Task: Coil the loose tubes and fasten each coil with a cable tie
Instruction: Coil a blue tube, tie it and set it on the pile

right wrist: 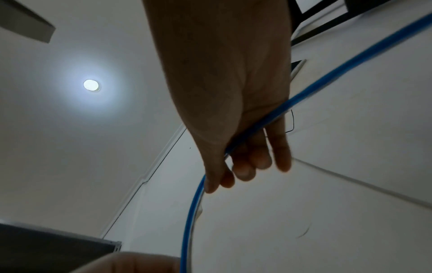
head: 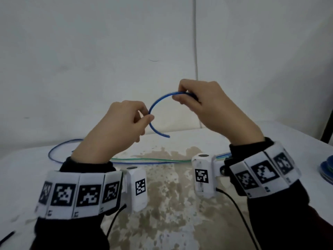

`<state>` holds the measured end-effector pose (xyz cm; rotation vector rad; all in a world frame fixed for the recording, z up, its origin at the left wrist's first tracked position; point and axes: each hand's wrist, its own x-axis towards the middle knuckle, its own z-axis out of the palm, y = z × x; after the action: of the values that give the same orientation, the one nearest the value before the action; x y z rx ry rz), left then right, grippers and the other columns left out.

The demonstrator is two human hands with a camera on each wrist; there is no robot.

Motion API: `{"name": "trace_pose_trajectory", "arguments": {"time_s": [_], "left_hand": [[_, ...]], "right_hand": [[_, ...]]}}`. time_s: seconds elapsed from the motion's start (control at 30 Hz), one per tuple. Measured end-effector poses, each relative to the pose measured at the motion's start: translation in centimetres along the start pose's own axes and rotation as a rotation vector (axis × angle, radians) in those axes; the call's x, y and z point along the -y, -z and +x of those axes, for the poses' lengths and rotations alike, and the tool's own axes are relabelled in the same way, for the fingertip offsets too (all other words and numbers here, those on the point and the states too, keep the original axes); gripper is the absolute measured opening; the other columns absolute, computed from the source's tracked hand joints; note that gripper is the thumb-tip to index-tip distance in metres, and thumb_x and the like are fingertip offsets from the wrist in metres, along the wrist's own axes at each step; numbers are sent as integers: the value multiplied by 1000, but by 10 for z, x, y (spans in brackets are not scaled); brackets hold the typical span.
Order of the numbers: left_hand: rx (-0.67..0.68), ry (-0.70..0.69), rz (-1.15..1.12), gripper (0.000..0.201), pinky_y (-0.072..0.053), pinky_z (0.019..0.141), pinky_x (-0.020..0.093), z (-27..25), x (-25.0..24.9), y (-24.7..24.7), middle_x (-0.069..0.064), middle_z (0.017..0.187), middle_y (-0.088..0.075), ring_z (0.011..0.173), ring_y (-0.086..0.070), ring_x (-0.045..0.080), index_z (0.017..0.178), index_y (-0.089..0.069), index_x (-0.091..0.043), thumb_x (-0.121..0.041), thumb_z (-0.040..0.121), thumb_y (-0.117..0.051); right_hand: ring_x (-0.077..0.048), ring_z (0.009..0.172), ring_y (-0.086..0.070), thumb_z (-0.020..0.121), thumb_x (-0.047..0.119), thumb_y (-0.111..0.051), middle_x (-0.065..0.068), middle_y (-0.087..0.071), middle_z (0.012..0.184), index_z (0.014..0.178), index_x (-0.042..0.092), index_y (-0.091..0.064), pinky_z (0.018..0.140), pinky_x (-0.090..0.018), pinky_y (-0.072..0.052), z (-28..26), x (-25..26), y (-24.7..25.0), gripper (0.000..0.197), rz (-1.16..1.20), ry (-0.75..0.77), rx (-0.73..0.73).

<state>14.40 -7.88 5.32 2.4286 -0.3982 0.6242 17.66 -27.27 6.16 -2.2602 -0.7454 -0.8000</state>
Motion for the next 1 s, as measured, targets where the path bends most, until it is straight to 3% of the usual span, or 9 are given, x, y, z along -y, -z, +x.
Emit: {"name": "trace_pose_trajectory", "arguments": {"time_s": [0.07,0.13,0.27,0.33,0.47,0.53,0.63,0.8,1.0], "left_hand": [[-10,-10,-59,16,-54,60,33,1,1,0,1,60,-66,49,-63,14,80,-62,-13,-21,93,-56],[-59,-18,-149,16,-54,61,31,3,2,1,2,59,-66,50,-65,17,79,-61,-10,-17,93,-57],[-169,25,-402,15,-53,56,23,4,3,5,8,60,-66,51,-65,23,83,-61,-1,-12,93,-57],[-176,53,-508,15,-53,55,22,3,2,6,9,59,-66,52,-65,23,85,-60,0,-12,94,-57],[-159,98,-705,15,-54,57,24,1,-3,8,4,58,-65,52,-64,19,85,-60,-2,-13,94,-56],[-162,117,-785,15,-55,56,24,1,-5,8,4,57,-63,50,-63,17,84,-60,-2,-13,94,-56],[-159,130,-848,15,-54,56,24,0,-9,6,5,57,-63,50,-63,18,83,-59,-2,-11,94,-55],[-151,126,-882,15,-54,57,24,0,-9,8,3,57,-62,50,-62,17,83,-59,-2,-13,94,-55],[-200,124,-906,14,-55,59,25,1,-14,1,3,57,-63,52,-64,18,86,-59,-2,-13,94,-55]], "right_hand": [[-7,49,-40,95,33,-52,14,-50,50,73,20,-52,48,-19,-28,-1,0,4,26,32,-32,16],[-7,47,-37,96,33,-50,12,-45,47,76,19,-58,47,-17,-29,0,-1,7,25,79,-66,41],[-15,57,-39,99,33,-42,-8,-44,66,92,25,-66,58,-34,-37,-3,1,11,26,186,-85,130],[-14,59,-37,100,29,-41,-7,-42,69,98,26,-67,58,-30,-34,-3,3,11,26,227,-102,124],[-5,50,-34,94,21,-54,5,-38,60,100,23,-67,50,-14,-30,-3,4,9,15,258,-121,133],[-7,52,-35,91,25,-62,2,-39,60,99,19,-68,50,-16,-31,-3,5,7,12,327,-117,159],[-9,52,-33,91,23,-62,6,-41,57,93,14,-69,50,-22,-31,-3,8,7,12,452,-138,125],[-13,58,-35,88,17,-65,3,-48,68,97,18,-69,52,-22,-32,-8,4,16,10,519,-152,276],[-8,51,-37,90,18,-63,4,-63,66,90,10,-69,47,-18,-32,-4,9,10,10,590,-189,137]]}}
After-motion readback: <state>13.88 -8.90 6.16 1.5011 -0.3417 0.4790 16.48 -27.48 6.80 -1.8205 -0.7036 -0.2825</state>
